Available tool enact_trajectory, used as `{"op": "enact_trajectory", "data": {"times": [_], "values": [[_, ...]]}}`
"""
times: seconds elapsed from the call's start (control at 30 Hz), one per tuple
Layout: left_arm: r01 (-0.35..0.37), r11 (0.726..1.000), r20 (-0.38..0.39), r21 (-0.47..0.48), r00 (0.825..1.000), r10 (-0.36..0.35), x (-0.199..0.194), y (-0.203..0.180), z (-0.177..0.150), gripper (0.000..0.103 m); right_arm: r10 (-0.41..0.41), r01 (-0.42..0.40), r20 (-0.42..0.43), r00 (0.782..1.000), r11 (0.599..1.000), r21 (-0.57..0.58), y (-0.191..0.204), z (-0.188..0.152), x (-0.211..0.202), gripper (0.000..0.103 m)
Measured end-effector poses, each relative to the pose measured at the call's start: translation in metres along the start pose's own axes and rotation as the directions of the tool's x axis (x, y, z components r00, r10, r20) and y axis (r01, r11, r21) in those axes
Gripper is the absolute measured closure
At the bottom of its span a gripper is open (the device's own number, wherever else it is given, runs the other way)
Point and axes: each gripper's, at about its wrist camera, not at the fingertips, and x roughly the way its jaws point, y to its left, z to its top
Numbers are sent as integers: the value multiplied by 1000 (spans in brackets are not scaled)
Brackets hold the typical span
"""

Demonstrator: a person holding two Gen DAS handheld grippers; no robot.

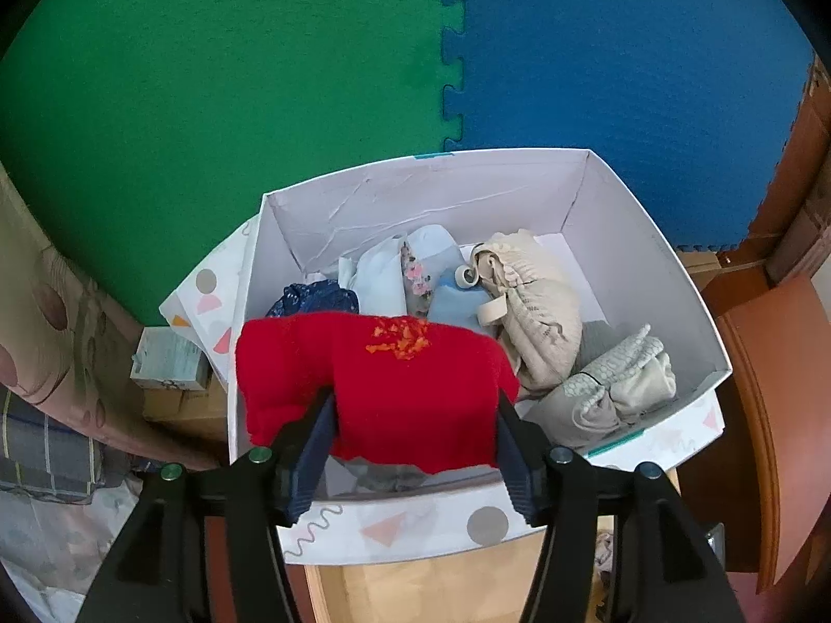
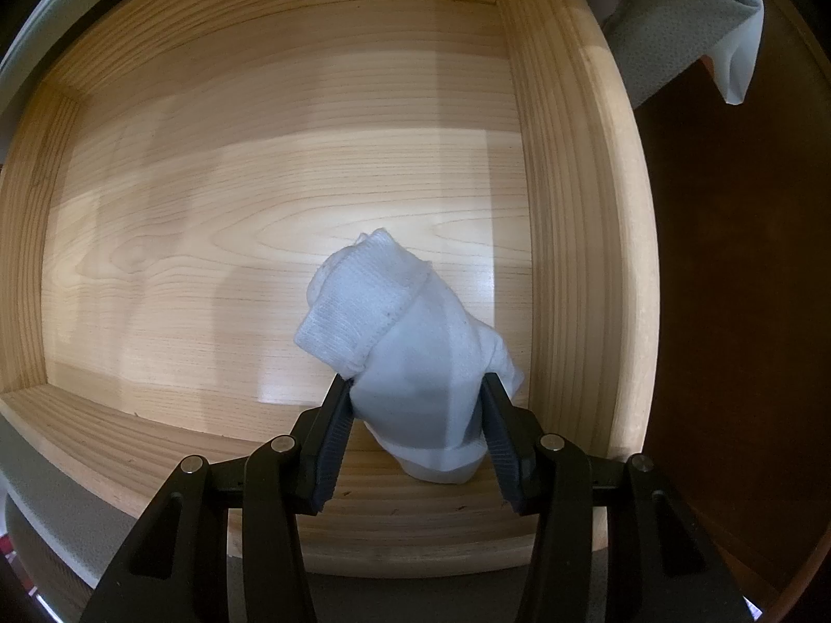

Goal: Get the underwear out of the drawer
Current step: 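Open the left gripper to drop the red underwear into the box, then lift the white sock with the right gripper over the white box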

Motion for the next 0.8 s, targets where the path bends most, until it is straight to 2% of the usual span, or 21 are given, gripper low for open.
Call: {"op": "enact_trajectory", "data": {"times": [0.23,0.47,0.8], "values": [[40,999,30,-20,999,-39,-18,2,3,43,-3,3,-1,1000,1000,2,2,1,0,56],[40,999,41,-20,998,-39,-29,0,0,40,-6,6,-1,1000,1000,4,2,2,0,56],[-9,1000,54,-26,998,10,-46,24,-56,40,-11,11,1,1000,1000,4,3,3,1,58]]}}
